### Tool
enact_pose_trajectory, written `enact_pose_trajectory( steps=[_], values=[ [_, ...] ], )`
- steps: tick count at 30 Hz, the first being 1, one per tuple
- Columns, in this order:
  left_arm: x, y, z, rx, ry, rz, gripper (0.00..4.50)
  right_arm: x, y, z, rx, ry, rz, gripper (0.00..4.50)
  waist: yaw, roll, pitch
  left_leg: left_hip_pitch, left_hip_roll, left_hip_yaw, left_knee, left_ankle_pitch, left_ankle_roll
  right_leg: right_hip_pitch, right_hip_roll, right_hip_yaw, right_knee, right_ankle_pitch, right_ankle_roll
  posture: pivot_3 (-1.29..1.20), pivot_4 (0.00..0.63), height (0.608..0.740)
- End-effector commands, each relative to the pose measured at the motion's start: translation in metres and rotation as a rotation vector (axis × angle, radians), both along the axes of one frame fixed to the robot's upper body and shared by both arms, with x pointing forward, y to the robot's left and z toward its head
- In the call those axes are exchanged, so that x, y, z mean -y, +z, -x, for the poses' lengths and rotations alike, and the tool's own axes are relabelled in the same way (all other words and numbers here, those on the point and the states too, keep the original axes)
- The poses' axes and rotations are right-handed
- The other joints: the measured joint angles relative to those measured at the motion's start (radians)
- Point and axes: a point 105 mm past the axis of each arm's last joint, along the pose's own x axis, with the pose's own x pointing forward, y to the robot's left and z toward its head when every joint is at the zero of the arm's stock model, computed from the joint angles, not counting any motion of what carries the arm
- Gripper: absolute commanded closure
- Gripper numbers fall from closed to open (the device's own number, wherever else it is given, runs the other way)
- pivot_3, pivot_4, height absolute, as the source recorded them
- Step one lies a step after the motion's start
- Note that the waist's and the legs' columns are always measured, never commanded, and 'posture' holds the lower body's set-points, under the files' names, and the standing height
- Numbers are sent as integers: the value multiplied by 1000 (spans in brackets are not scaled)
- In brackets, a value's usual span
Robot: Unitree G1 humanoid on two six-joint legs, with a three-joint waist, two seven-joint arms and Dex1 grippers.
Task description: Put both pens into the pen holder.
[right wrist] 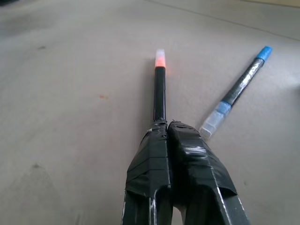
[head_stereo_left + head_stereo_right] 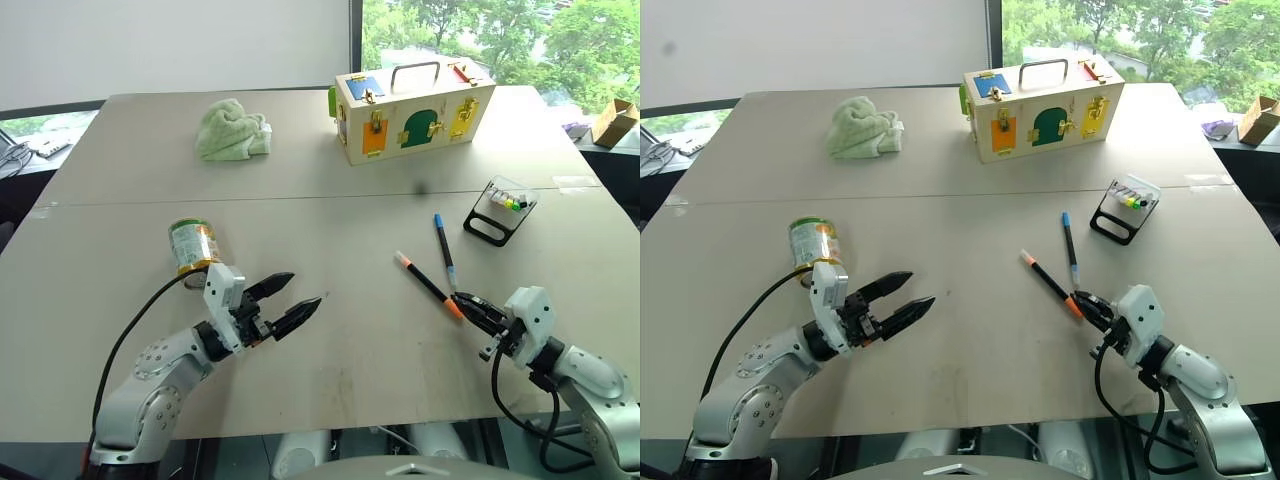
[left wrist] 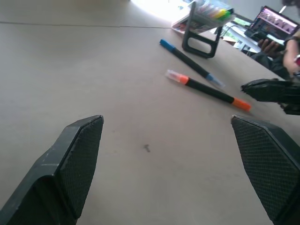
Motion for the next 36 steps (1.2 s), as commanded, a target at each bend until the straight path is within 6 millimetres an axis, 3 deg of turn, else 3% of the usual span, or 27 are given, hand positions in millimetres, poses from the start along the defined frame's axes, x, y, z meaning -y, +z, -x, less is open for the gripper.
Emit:
enact_pose_trajectory(
  steps=[1, 3, 11, 16, 19, 21, 24, 26, 28, 31, 36],
  values=[
    [1, 10, 16, 122, -184, -141, 0, 3, 1, 0, 8, -22, 19, 2697, 0, 0, 0, 0, 0, 0, 0, 0, 0, 0, 0, 0, 0, 0, 0, 0, 150, 740],
    [-1, 12, 17, 176, -252, -232, 0, 0, -3, 2, -15, -17, 26, 1796, 0, 1, 0, 0, 0, 0, 0, 0, 0, 0, 0, 0, 0, 0, 0, 0, 150, 740],
    [10, 22, 14, 253, -370, -357, 0, 1, -20, 4, -73, -46, 109, 1796, 0, 1, 0, 0, 0, 0, 0, 0, 1, 0, -1, 0, -1, 0, 0, 0, 150, 740],
    [17, 19, 13, 255, -371, -338, 0, -1, -23, 4, -86, -59, 93, 3322, 0, 0, 0, 0, 0, 0, 0, -1, 1, 0, -1, 0, -1, 0, 0, 0, 150, 740],
    [20, 22, 11, 258, -355, -309, 0, 1, -22, 3, -80, -72, 87, 4473, 0, 0, 0, 0, 0, 0, 0, -1, 2, 0, -1, 0, -1, 0, 0, 0, 150, 740],
    [20, 23, 6, 250, -312, -279, 0, 0, -19, 3, -65, -73, 67, 4473, 0, 0, -1, 0, 0, 0, 0, -1, 2, 0, -1, 0, 0, 0, 0, 0, 150, 740],
    [9, 35, -26, 104, 4, 64, 0, -15, -4, 3, 12, -18, 17, 4473, 0, -1, 0, 0, 0, 0, 1, -2, 3, 1, -1, 0, 0, 0, 0, 0, 150, 740],
    [5, 25, -33, -74, 83, 196, 0, -26, 8, 2, 67, 18, -16, 4473, -3, -2, 0, 0, 0, -1, 2, -2, 3, 0, -1, -1, 1, 0, 1, 0, 150, 740],
    [11, 23, -33, -194, 73, 317, 0, -39, 23, 2, 126, 87, -61, 4473, -7, -2, 0, 0, 0, -1, 2, -2, 3, 0, 0, 0, 1, 0, 1, 0, 150, 740],
    [20, 44, -36, -261, 22, 545, 0, -55, 40, 5, 188, 190, -109, 4473, -5, -2, 1, -1, 0, -1, 2, -1, 2, 0, 0, 0, 1, 0, 1, 0, 150, 740],
    [41, 57, -37, -310, -57, 657, 0, -73, 64, 7, 242, 294, -172, 4473, 1, -4, 2, -1, 0, -2, 4, 0, -1, 2, 0, -1, 1, 1, 2, 0, 150, 740]
  ],
)
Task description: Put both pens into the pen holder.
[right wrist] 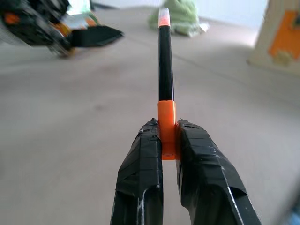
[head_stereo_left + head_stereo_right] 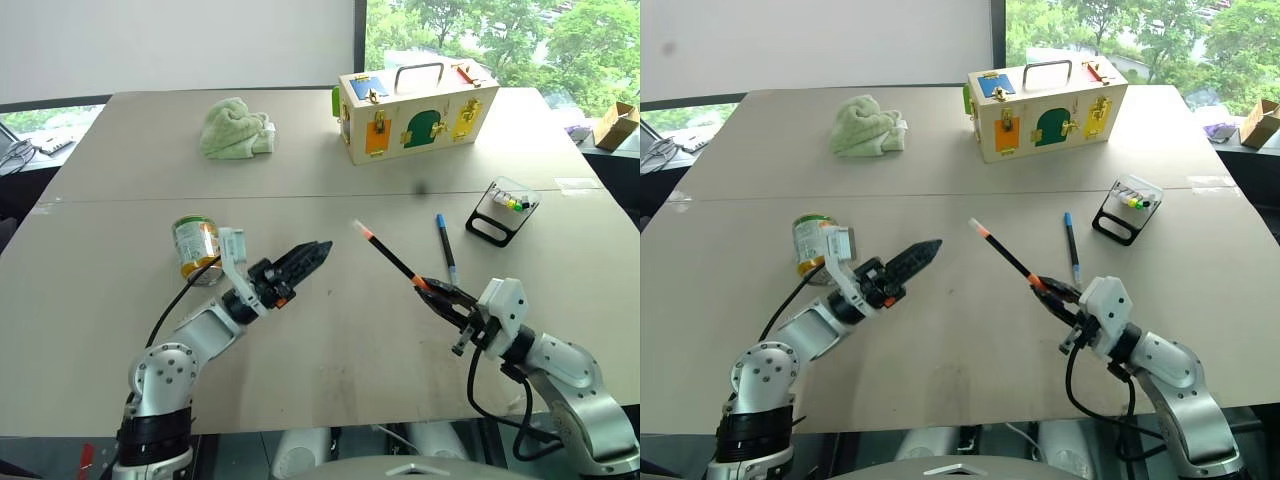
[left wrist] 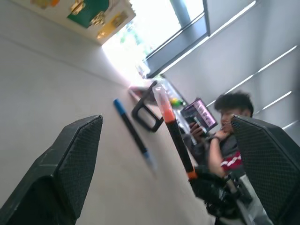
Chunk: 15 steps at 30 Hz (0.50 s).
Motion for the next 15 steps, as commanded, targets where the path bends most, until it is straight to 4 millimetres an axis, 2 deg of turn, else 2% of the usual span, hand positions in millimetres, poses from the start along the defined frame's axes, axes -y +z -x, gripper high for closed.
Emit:
enact_pose_trajectory(
  steps=[1, 6, 7, 8, 9, 11, 13, 14, 15],
  values=[
    [15, 15, 4, 2, -64, 95, 0, -15, 23, 8, 59, 92, -57, 4473, -1, 0, 0, 0, 0, 0, 0, 0, 0, 0, 0, 0, 0, 0, 0, 0, 150, 740],
    [28, 23, 8, 5, -120, 130, 0, -21, 26, 10, 62, 123, -38, 4473, -1, 0, 0, 0, 0, 0, 0, 0, -1, 0, 1, 0, 0, 0, 0, 0, 150, 740],
    [29, 24, 9, 7, -128, 138, 539, -22, 26, 11, 61, 127, -34, 4500, -2, 0, 0, 0, 0, 0, 0, 0, -1, 0, 1, 0, 0, 0, 0, 0, 150, 740],
    [30, 25, 9, 7, -131, 143, 721, -22, 25, 12, 59, 129, -32, 4500, -2, 0, 0, 0, 0, 0, 0, 0, -1, 0, 1, 0, 0, 0, 0, 0, 150, 740],
    [31, 26, 9, 6, -133, 159, 1256, -23, 24, 14, 49, 147, -24, 4500, -2, 0, 0, 0, 0, 0, 0, 0, -1, 0, 1, 0, 0, 0, 0, 0, 150, 740],
    [35, 26, 11, 4, -154, 168, 1909, -24, 23, 15, 40, 158, -20, 4500, -1, 0, 0, 0, 0, 0, 0, 0, -1, 0, 1, 0, 0, 0, 0, 0, 150, 740],
    [38, 25, 15, 10, -173, 160, 2743, -24, 23, 14, 36, 149, -21, 4500, -1, 0, 0, 0, 0, 0, 0, 0, -1, 0, 1, 0, 0, 0, 0, 0, 150, 740],
    [39, 25, 15, 13, -175, 157, 3178, -23, 23, 13, 33, 145, -22, 4500, -1, 0, 0, 0, 0, 0, 0, 0, -1, 0, 1, 0, 0, 0, 0, 0, 150, 740],
    [38, 25, 15, 17, -170, 155, 3807, -22, 23, 11, 33, 134, -18, 4500, -1, 0, 0, 0, 0, 0, 0, 0, -1, 0, 1, 0, 0, 0, 0, 0, 150, 740]
  ],
)
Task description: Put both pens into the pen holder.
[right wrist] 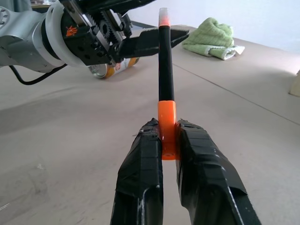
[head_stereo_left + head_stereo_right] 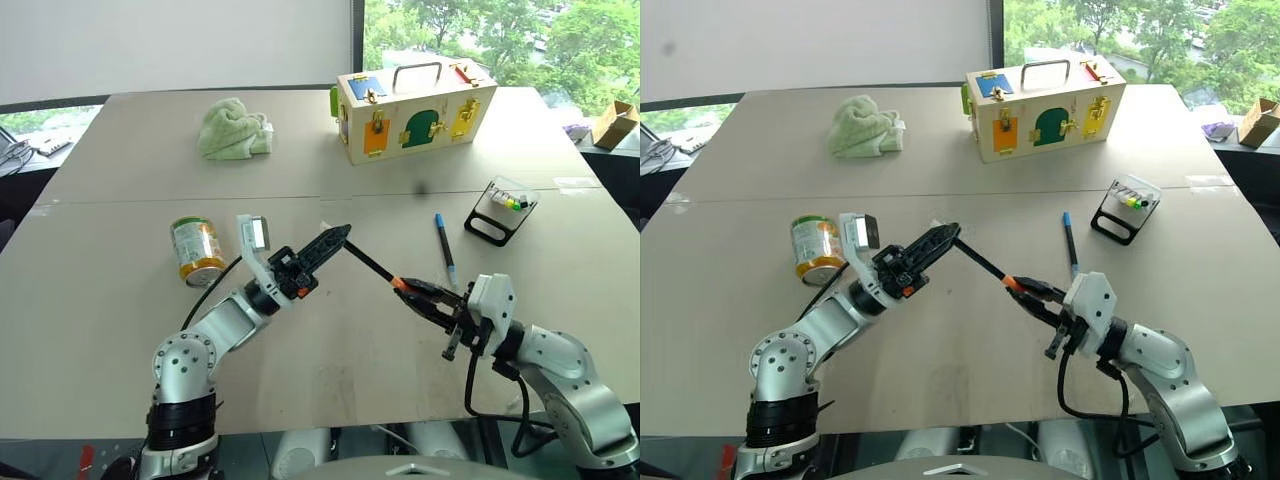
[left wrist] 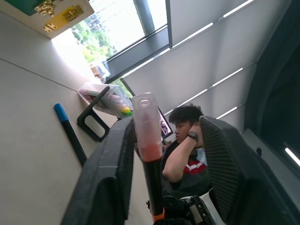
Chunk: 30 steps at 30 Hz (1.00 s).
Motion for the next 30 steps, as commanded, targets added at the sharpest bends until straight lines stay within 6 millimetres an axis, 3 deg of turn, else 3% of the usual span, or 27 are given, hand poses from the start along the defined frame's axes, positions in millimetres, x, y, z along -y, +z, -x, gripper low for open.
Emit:
enact_pose_trajectory(
  steps=[1, 2, 4, 5, 8, 10, 13, 15, 19, 23, 26, 30],
  values=[
    [6, 12, 8, 76, -32, -6, 4249, 0, 10, 0, 16, -7, -1, 4026, 0, 0, 0, 0, 0, 0, 0, 0, 0, 0, 0, 0, 0, 0, 0, 0, 150, 740],
    [5, 13, 5, 95, -16, -32, 4432, 1, 8, 0, 1, -11, 18, 3525, 0, 0, 0, 0, 0, 0, 0, 0, 0, 0, 0, 0, 0, 0, 0, 0, 150, 740],
    [4, 12, 1, 148, 3, -112, 4500, 4, 4, -2, -15, -23, 56, 3061, 0, 0, 0, 0, 0, 0, 0, 0, 0, 0, 0, 0, 0, 0, 0, 0, 150, 740],
    [5, 11, 1, 201, -4, -180, 4500, 5, 4, -6, -36, -37, 63, 2432, 0, 0, 0, 0, 0, 0, 0, 0, 0, 0, 0, 0, 0, 0, 0, 0, 150, 740],
    [11, 8, 1, 345, -46, -354, 4500, 7, 5, -14, -93, -55, 122, 1116, 0, 0, 0, 0, 0, 0, 0, 0, 0, 0, 1, 0, 0, 0, 0, 0, 150, 740],
    [21, 5, 4, 489, -116, -507, 4500, -1, 16, -16, -148, 7, 131, 280, -1, 1, 0, 0, 0, 0, 0, 0, 0, 0, 1, 0, 0, 0, 0, 0, 150, 740],
    [32, 3, 4, 701, -198, -692, 4500, -10, 26, -16, -266, 107, 192, 280, -1, 2, 2, 0, 0, 1, 0, 0, -1, -1, 1, 1, 0, 0, 0, 0, 150, 740],
    [39, 15, -1, 771, -197, -686, 4500, -12, 29, -16, -322, 159, 269, 280, 1, 3, 3, -1, 0, 1, -1, 0, -1, -1, 0, 1, -1, 0, -1, 0, 150, 740],
    [48, 24, -5, 826, -210, -664, 4500, -16, 45, -41, -454, 71, 251, 280, -6, 1, 4, -3, 0, 0, -2, 0, 0, -2, -1, 0, -2, 0, -1, 0, 150, 740],
    [48, 25, -6, 796, -195, -614, 4500, -24, 49, -39, -559, 88, 236, 280, -6, 2, 4, -5, 0, 0, -3, 0, 0, -4, -1, 0, -3, 0, -1, 0, 150, 740],
    [49, 28, -1, 780, -193, -573, 4500, -25, 46, -42, -584, 55, 213, 1034, -4, 2, 4, -14, 0, 0, -1, 0, 0, -12, -1, 0, -2, 0, -1, 0, 150, 740],
    [46, 23, -2, 768, -185, -607, 4500, -25, 46, -42, -581, 39, 205, 3006, -3, 2, 4, -19, -1, 0, 1, 0, 0, -17, -1, -1, 0, 0, 0, 0, 150, 740]
  ],
)
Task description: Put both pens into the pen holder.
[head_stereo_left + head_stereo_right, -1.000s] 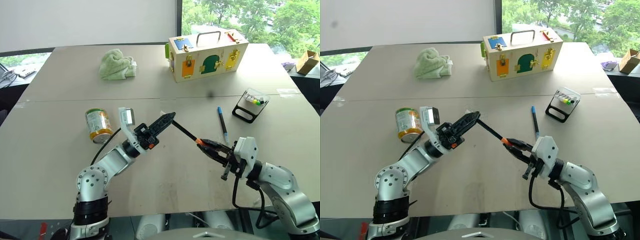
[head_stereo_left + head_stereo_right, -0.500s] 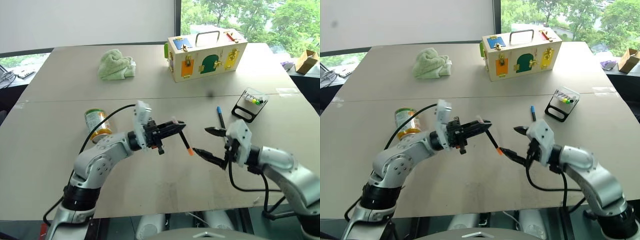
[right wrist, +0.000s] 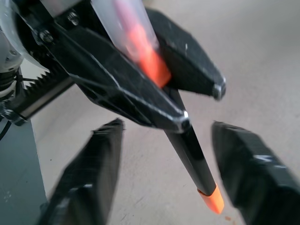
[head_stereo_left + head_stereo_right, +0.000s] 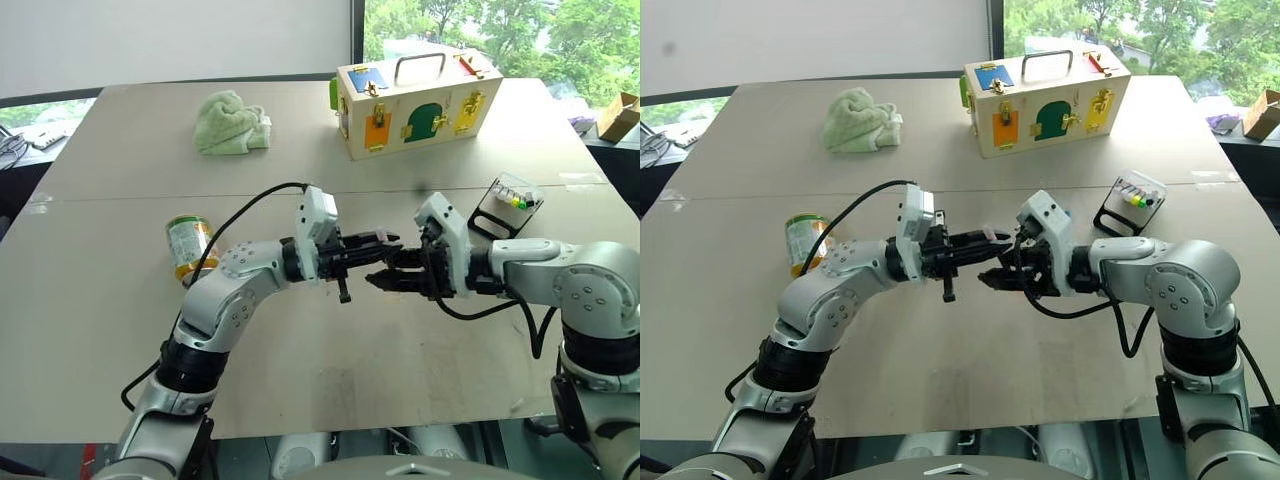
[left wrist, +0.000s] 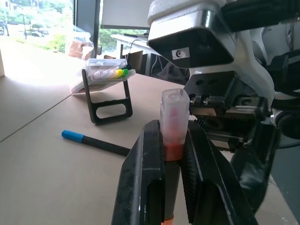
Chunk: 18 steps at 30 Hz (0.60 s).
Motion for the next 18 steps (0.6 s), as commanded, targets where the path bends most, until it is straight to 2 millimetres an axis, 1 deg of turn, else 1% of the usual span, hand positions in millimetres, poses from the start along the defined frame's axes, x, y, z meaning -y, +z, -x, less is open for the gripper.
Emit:
enact_pose_trajectory(
  steps=[1, 3, 5, 6, 7, 8, 9, 10, 11, 12, 13, 14, 16, 17, 18],
  values=[
    [0, 10, 6, 47, -15, 6, 4500, 2, 10, -1, 33, -22, -34, 3461, 0, 0, 0, 0, 0, 0, 0, 0, 0, 0, 0, 0, 1, 0, 0, 0, 150, 740],
    [0, 10, 8, 39, -27, 12, 4500, 3, 10, -2, 35, -34, -38, 4242, -1, 0, 0, 1, 0, 0, 0, 0, 0, 0, 0, 0, 1, 0, 0, 0, 150, 740],
    [2, 8, 10, 27, -43, 5, 4500, 3, 11, -4, 50, -50, -44, 4324, -2, 0, 0, 1, 0, 0, 0, 0, 0, 0, 1, 0, 2, 0, 0, 0, 150, 740],
    [3, 7, 11, 8, -48, -1, 3526, 4, 12, -5, 70, -63, -44, 4328, -3, 0, 0, 1, 0, 0, 0, 0, 0, 0, 1, 0, 2, 0, 0, 0, 150, 740],
    [3, 7, 8, 16, -25, 0, 3075, 5, 15, -7, 115, -67, -40, 4330, -3, 0, 0, 1, 0, 0, 0, 0, 0, 0, 1, 0, 1, 0, 0, 0, 150, 740],
    [2, 9, -1, 28, 35, 16, 2636, 8, 16, -9, 189, -71, -19, 4330, -2, 0, 0, 1, 0, 0, 0, 0, 0, 0, 1, 0, 1, 0, 0, 0, 150, 740],
    [-1, 12, -7, 18, 79, 39, 2252, 13, 15, -12, 264, -82, 13, 4330, 3, 0, 0, 1, 0, 0, 0, 0, 0, 0, 1, 0, 1, 0, 0, 0, 150, 740],
    [-4, 14, -9, 3, 89, 63, 1772, 19, 13, -15, 314, -98, 39, 4330, 6, 0, 0, 1, -1, 0, 0, 0, 0, 0, 0, 0, 1, 0, 0, 0, 150, 740],
    [-9, 19, -9, -4, 99, 94, 1442, 32, 8, -23, 342, -153, 56, 4330, 6, -1, 0, 1, -1, -1, 0, 0, 1, 0, 0, 0, 0, 0, 0, 0, 150, 740],
    [-14, 24, -9, -14, 112, 124, 931, 46, 5, -30, 404, -199, 95, 4330, 3, -1, 0, 0, -1, -1, 0, 0, 1, 1, 0, 0, 0, 0, 0, 0, 150, 740],
    [-20, 28, -8, -20, 124, 140, 931, 58, 8, -36, 501, -227, 118, 4330, 2, -1, 0, 0, -1, -1, 0, 0, 1, 1, 0, 0, 0, 0, 1, 0, 150, 740],
    [-26, 30, -8, -18, 142, 139, 931, 69, 15, -40, 611, -247, 131, 4330, 0, -1, 0, 1, -1, -1, 0, 0, 1, 1, 0, 0, 0, 0, 1, 0, 150, 740],
    [-34, 31, -9, -9, 176, 113, 931, 84, 36, -44, 816, -304, 140, 4330, -9, 0, 0, 1, -1, 0, 0, 0, 0, 1, 1, 0, 1, 0, 1, 0, 150, 740],
    [-36, 30, -8, -6, 185, 87, 931, 90, 46, -45, 929, -315, 168, 4330, -12, 0, 0, 2, -1, 0, 0, 0, 0, 1, 1, 1, 1, 0, 1, 0, 150, 740],
    [-36, 28, -7, 3, 185, 52, 931, 97, 55, -44, 1072, -326, 235, 4330, -16, 0, 0, 2, -1, 0, 0, 0, 0, 1, 1, 1, 1, 0, 1, 0, 150, 740]
  ],
)
